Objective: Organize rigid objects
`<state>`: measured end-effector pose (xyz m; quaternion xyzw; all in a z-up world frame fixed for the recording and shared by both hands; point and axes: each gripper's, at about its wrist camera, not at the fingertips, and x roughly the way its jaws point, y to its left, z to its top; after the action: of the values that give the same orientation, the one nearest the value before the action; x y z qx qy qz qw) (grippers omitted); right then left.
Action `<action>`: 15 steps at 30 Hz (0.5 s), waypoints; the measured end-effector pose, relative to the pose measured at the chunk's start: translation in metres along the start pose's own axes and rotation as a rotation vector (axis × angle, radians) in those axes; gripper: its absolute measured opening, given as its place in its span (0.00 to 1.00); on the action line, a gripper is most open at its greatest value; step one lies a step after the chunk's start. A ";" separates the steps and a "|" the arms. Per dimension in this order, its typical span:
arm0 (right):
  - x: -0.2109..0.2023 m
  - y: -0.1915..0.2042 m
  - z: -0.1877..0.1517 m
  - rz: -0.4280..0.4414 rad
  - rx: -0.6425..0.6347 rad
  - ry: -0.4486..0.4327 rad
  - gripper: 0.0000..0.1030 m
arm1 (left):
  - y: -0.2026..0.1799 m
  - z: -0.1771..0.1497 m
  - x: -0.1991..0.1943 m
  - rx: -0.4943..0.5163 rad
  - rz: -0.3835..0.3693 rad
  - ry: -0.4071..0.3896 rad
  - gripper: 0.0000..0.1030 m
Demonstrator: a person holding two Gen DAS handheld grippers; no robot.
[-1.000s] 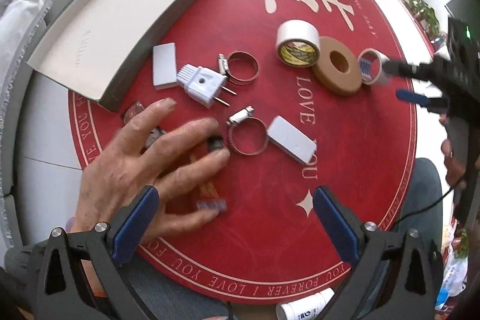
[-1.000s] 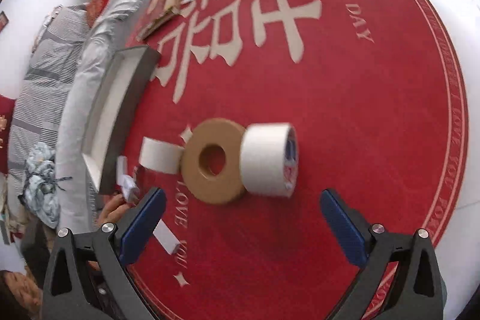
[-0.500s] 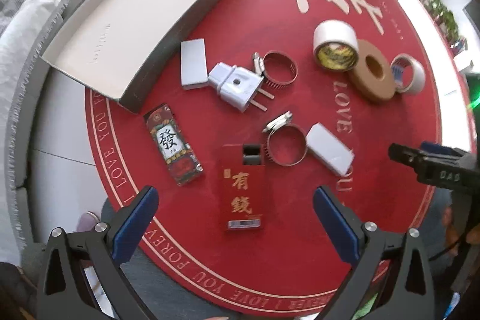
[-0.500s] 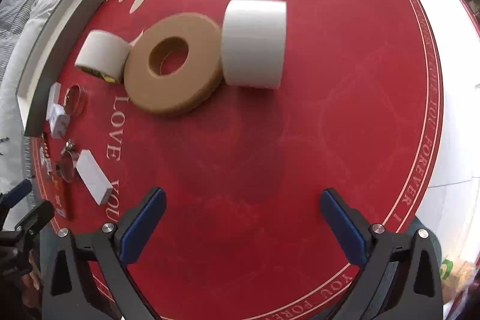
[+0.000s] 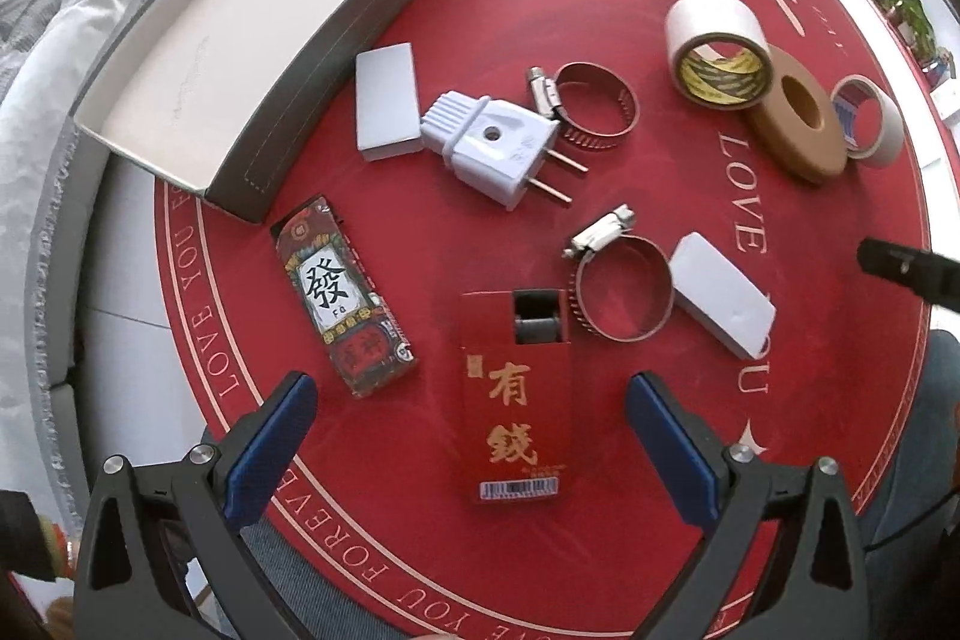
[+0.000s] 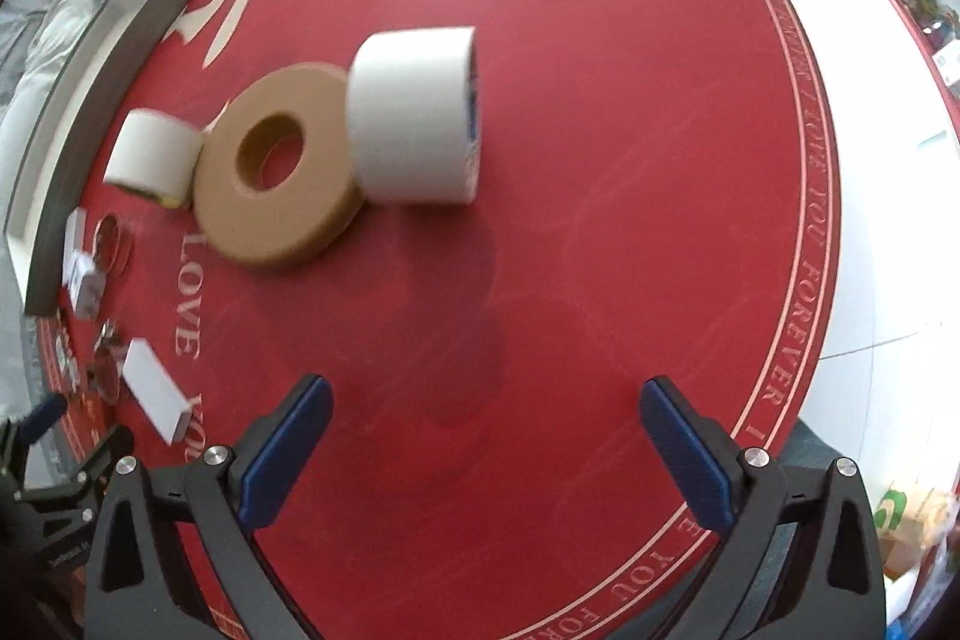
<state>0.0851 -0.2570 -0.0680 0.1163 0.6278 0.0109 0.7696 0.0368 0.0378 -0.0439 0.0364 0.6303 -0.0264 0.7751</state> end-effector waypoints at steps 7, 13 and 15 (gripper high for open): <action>-0.009 -0.003 0.020 -0.008 0.011 -0.034 1.00 | 0.006 -0.002 0.007 -0.025 -0.007 -0.022 1.00; -0.014 -0.004 0.020 -0.012 0.012 -0.041 1.00 | 0.034 0.001 0.009 -0.067 0.001 -0.030 1.00; -0.015 -0.001 0.024 -0.019 0.016 -0.043 1.00 | 0.041 0.002 0.010 -0.076 -0.002 -0.028 1.00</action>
<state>0.1054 -0.2643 -0.0492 0.1166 0.6124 -0.0039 0.7819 0.0445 0.0789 -0.0522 0.0059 0.6198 -0.0035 0.7847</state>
